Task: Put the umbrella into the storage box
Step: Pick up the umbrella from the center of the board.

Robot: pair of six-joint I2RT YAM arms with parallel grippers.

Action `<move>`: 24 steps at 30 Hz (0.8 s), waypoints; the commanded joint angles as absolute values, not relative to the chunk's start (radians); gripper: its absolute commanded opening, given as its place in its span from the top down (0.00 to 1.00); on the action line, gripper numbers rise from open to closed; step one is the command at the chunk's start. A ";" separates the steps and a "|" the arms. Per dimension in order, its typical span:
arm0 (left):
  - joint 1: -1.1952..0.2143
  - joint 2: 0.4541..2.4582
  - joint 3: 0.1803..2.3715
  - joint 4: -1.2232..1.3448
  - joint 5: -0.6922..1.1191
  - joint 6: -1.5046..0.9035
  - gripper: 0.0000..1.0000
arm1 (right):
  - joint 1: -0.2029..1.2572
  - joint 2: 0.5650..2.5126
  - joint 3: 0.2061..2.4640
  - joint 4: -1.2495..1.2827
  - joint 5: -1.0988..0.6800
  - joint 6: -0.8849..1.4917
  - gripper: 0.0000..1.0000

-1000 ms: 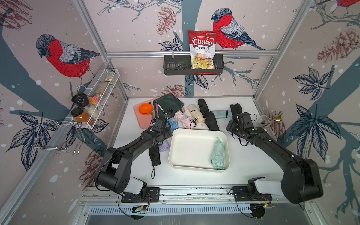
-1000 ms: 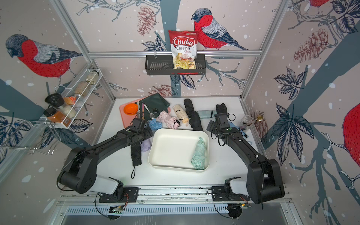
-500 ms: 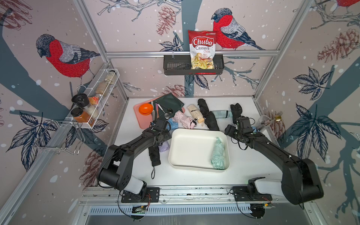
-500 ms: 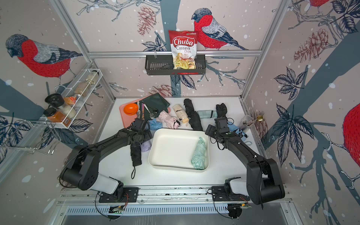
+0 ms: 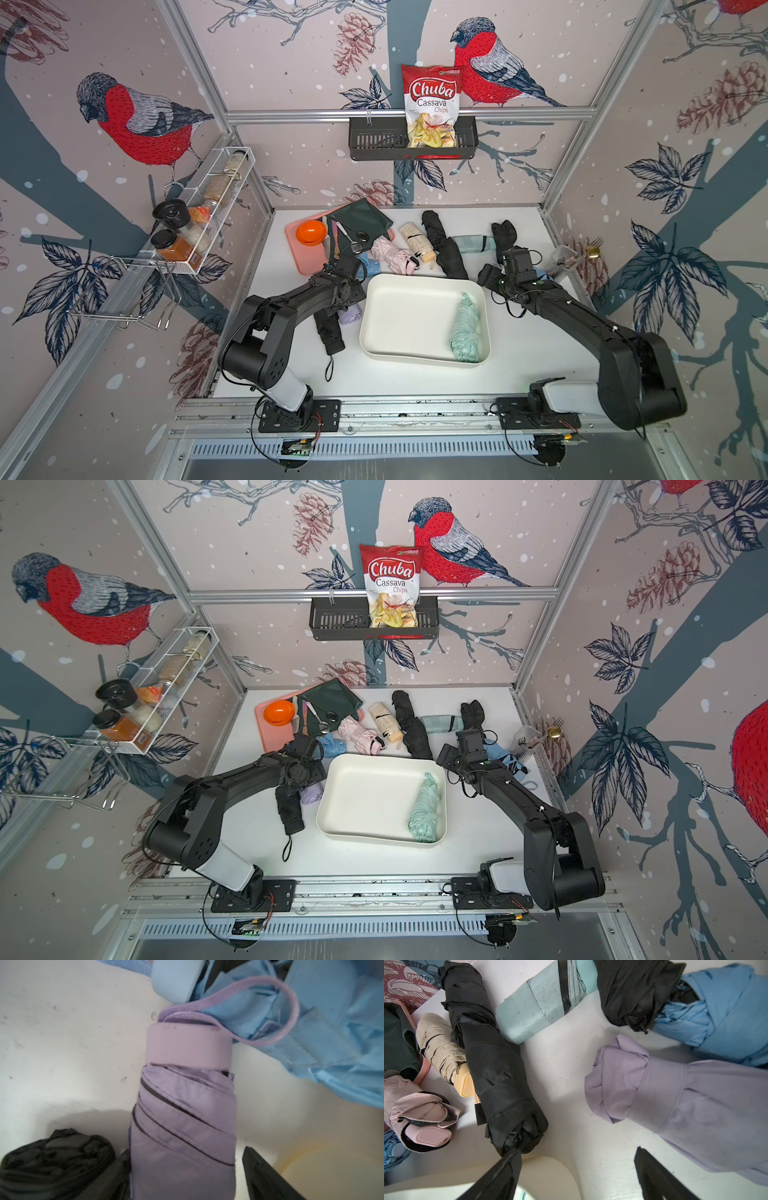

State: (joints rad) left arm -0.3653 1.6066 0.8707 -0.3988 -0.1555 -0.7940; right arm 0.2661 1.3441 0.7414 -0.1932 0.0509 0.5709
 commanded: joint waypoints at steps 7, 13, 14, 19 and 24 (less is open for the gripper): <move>-0.334 1.616 0.846 -0.365 -0.155 -0.776 0.35 | 0.267 1.344 0.758 -0.176 0.054 0.558 0.12; -0.318 1.559 0.856 -0.375 -0.183 -0.749 0.50 | 0.268 1.297 0.752 -0.200 0.073 0.563 0.12; -0.318 1.542 0.860 -0.381 -0.190 -0.743 0.52 | 0.268 1.286 0.747 -0.204 0.077 0.567 0.12; -0.318 1.431 0.890 -0.419 -0.193 -0.718 0.56 | 0.272 1.245 0.720 -0.218 0.077 0.581 0.13; -0.320 1.321 0.909 -0.436 -0.101 -0.685 0.56 | 0.291 1.198 0.692 -0.248 0.088 0.589 0.14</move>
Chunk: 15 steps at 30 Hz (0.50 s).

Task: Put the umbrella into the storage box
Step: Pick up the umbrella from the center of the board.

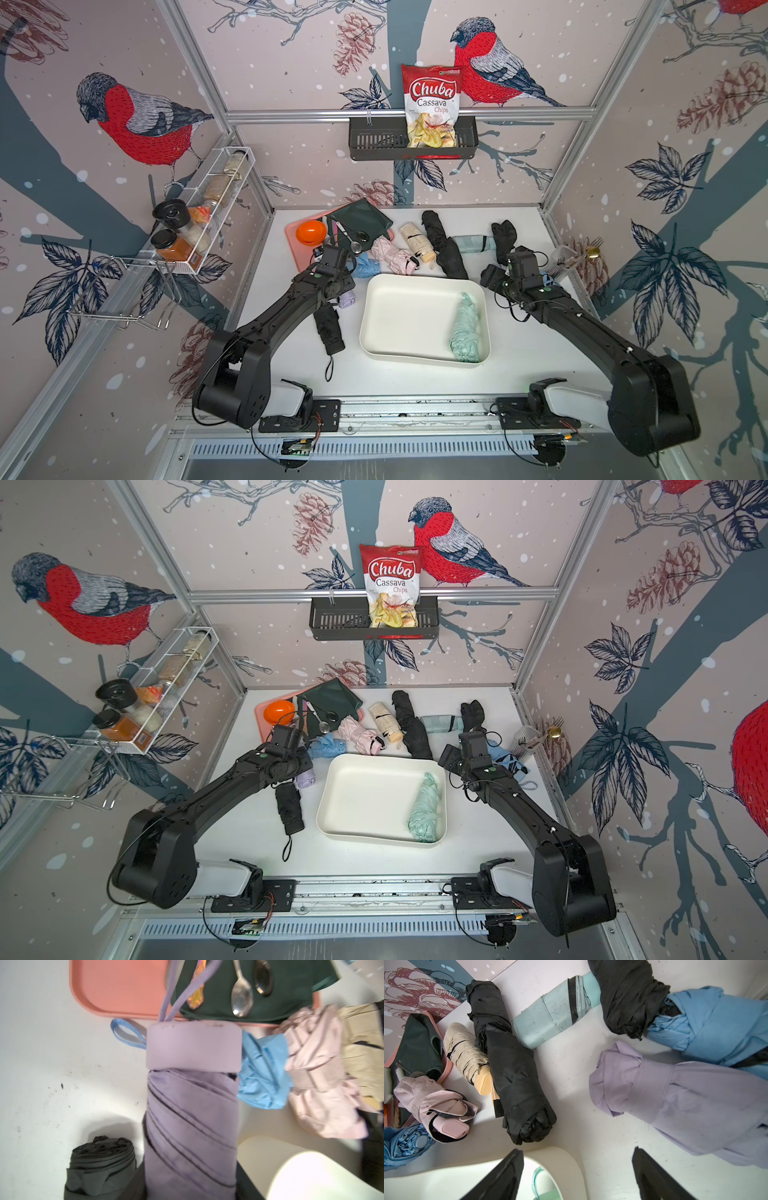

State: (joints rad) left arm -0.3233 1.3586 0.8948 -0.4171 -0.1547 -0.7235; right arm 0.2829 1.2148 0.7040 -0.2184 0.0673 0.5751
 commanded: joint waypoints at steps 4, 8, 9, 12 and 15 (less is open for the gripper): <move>-0.368 1.279 0.930 -0.450 -0.022 -0.668 0.56 | 0.298 1.163 0.659 -0.251 0.095 0.599 0.14; -0.478 1.283 0.986 -0.454 0.031 -0.644 0.56 | 0.307 1.116 0.624 -0.250 0.103 0.618 0.15; -0.501 1.293 0.992 -0.452 0.044 -0.640 0.56 | 0.310 1.104 0.615 -0.251 0.104 0.622 0.15; -0.588 1.332 1.036 -0.430 0.051 -0.639 0.56 | 0.327 1.062 0.585 -0.257 0.113 0.636 0.16; -0.664 1.390 1.055 -0.390 0.065 -0.643 0.56 | 0.340 1.014 0.558 -0.261 0.119 0.647 0.16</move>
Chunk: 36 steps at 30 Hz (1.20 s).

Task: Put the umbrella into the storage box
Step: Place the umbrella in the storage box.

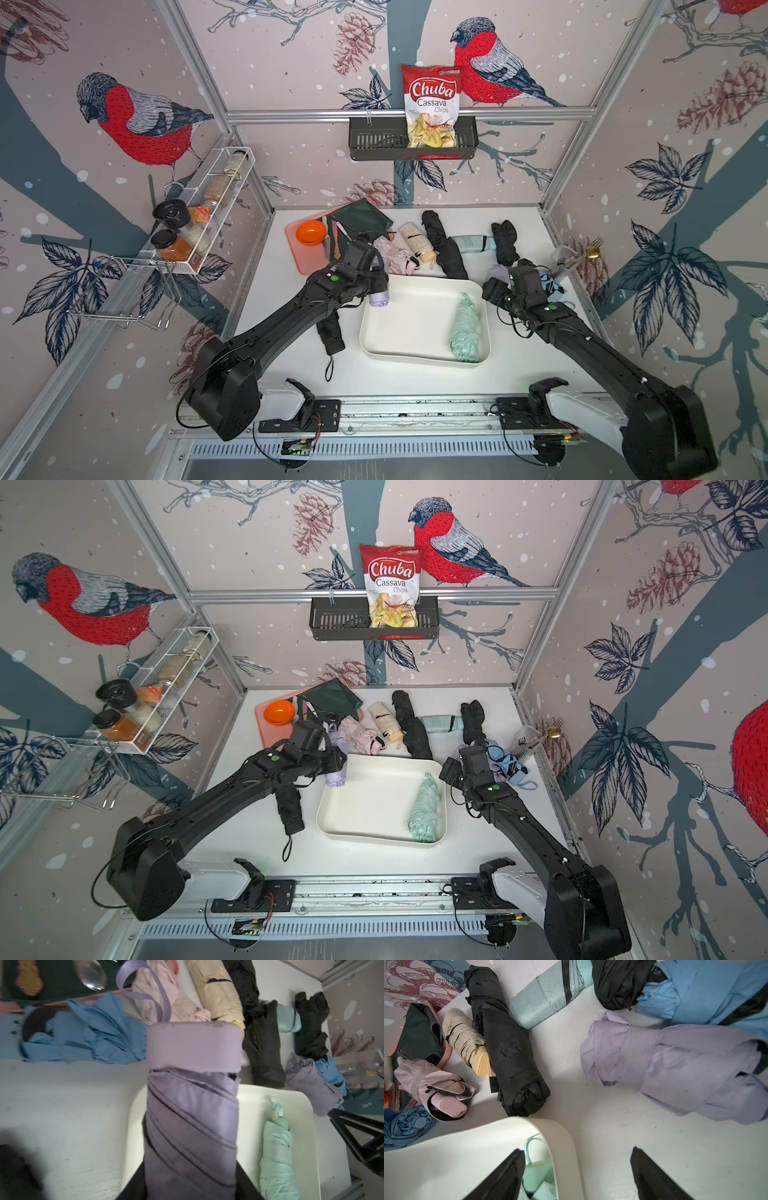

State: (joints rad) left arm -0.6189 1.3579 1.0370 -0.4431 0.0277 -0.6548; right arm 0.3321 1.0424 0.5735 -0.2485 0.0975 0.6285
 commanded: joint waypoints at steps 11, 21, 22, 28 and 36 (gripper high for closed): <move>-0.875 1.644 1.103 -0.256 0.118 -0.693 0.56 | 0.418 0.886 0.484 -0.246 0.108 0.686 0.20; -0.929 1.746 1.087 -0.211 0.187 -0.753 0.53 | 0.487 0.872 0.454 -0.228 0.132 0.697 0.22; -0.935 1.758 1.088 -0.210 0.194 -0.757 0.53 | 0.494 0.874 0.452 -0.224 0.133 0.698 0.22; -0.966 1.813 1.091 -0.180 0.228 -0.789 0.43 | 0.532 0.863 0.445 -0.233 0.149 0.702 0.22; -0.989 1.820 1.108 -0.163 0.260 -0.783 0.20 | 0.549 0.825 0.420 -0.241 0.159 0.716 0.23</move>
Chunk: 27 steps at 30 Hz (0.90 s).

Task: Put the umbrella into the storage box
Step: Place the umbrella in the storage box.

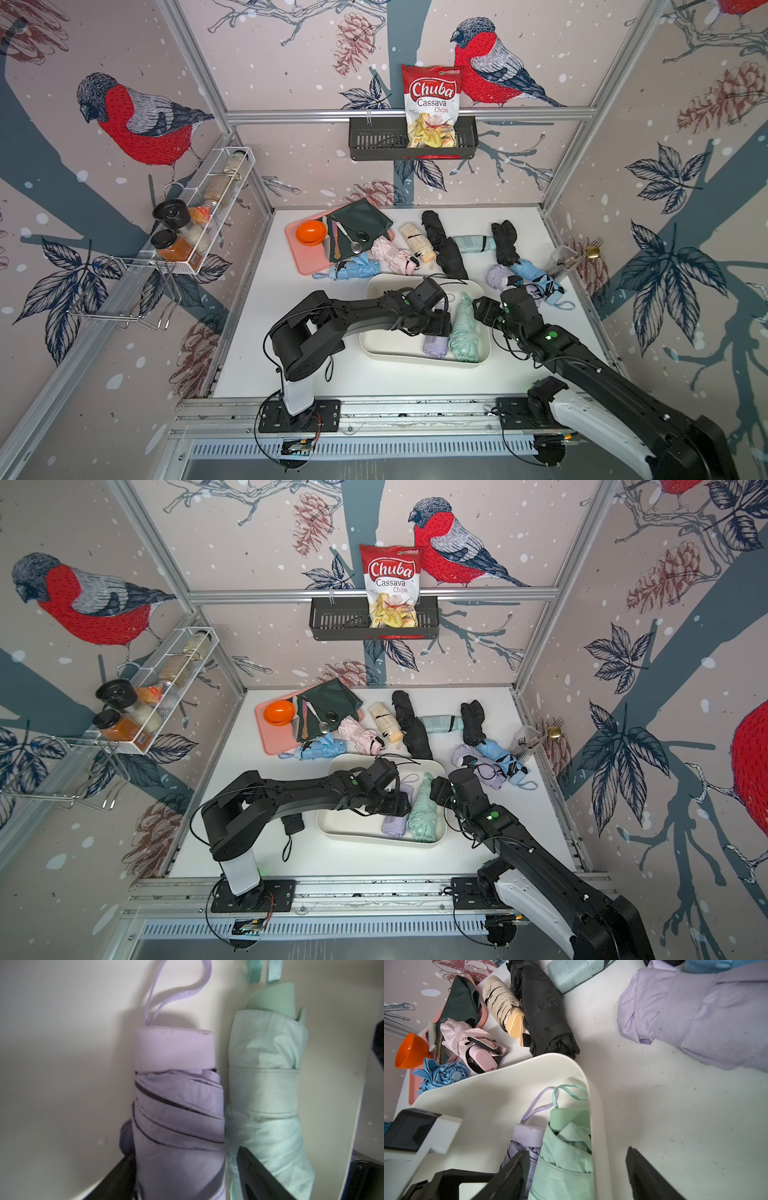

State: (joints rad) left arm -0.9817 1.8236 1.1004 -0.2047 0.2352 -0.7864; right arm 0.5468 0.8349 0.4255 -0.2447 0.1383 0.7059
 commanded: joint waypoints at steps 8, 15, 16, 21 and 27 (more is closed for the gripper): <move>-0.981 1.738 1.061 -0.183 0.209 -0.791 0.26 | 0.553 0.803 0.420 -0.262 0.172 0.721 0.24; -0.944 1.661 0.966 -0.188 0.171 -0.823 0.42 | 0.558 0.791 0.411 -0.291 0.184 0.731 0.26; -0.941 1.655 0.951 -0.191 0.164 -0.827 0.44 | 0.559 0.786 0.409 -0.293 0.186 0.734 0.26; -0.937 1.675 0.921 -0.191 0.176 -0.826 0.58 | 0.560 0.768 0.400 -0.301 0.184 0.741 0.29; -0.957 1.733 0.945 -0.149 0.238 -0.800 0.71 | 0.564 0.770 0.391 -0.293 0.176 0.742 0.45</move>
State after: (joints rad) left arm -0.9440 1.7172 0.9302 -0.1772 0.2005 -0.8227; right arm 0.5610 0.7712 0.3950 -0.2932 0.1715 0.7357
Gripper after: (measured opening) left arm 0.303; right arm 0.567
